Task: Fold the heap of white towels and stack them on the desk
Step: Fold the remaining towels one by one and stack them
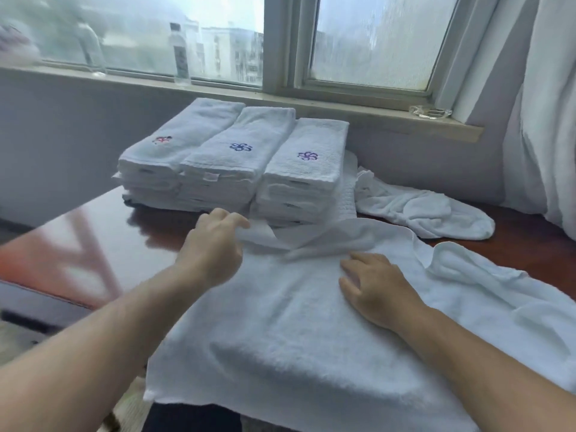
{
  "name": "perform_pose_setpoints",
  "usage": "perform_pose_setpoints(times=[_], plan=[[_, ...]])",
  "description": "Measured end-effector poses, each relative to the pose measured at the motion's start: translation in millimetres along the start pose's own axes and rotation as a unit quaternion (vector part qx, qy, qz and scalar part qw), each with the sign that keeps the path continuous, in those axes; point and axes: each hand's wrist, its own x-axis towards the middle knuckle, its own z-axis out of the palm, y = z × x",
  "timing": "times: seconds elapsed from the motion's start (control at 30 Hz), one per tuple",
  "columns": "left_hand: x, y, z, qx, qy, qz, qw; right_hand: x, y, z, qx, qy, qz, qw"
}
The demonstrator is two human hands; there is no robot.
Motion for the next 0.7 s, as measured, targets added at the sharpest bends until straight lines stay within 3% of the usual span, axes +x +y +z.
perform_pose_setpoints(times=[0.17,0.27,0.33,0.4,0.5,0.53,0.6,0.7], plan=[[-23.9,109.4,67.9,-0.100,-0.073,0.205,0.971,-34.4,58.9,-19.8,-0.013,0.083,0.176,0.981],[-35.5,177.9,112.3,-0.116,-0.145,0.257,0.948,-64.8,106.2,-36.2,-0.053,0.048,0.258,0.963],[-37.6,201.7,132.6,-0.025,-0.174,0.279,0.944,-88.8,144.2,-46.9,-0.093,-0.001,0.335,0.938],[-35.3,207.9,143.3,0.032,-0.196,0.281,0.939,-115.5,178.6,-59.6,-0.119,-0.037,0.446,0.886],[-32.0,206.2,150.0,0.049,-0.227,0.267,0.935,-142.9,202.1,-83.1,-0.055,-0.010,0.655,0.754],[-32.4,205.7,150.4,0.056,-0.232,0.265,0.934,-144.2,202.9,-87.6,-0.042,0.000,0.685,0.728],[-32.8,206.1,149.3,0.064,-0.230,0.260,0.936,-138.8,203.9,-87.5,-0.106,-0.001,0.664,0.740],[-33.1,205.4,146.7,0.065,-0.230,0.248,0.939,-122.1,184.1,-76.6,-0.210,0.033,0.483,0.850]])
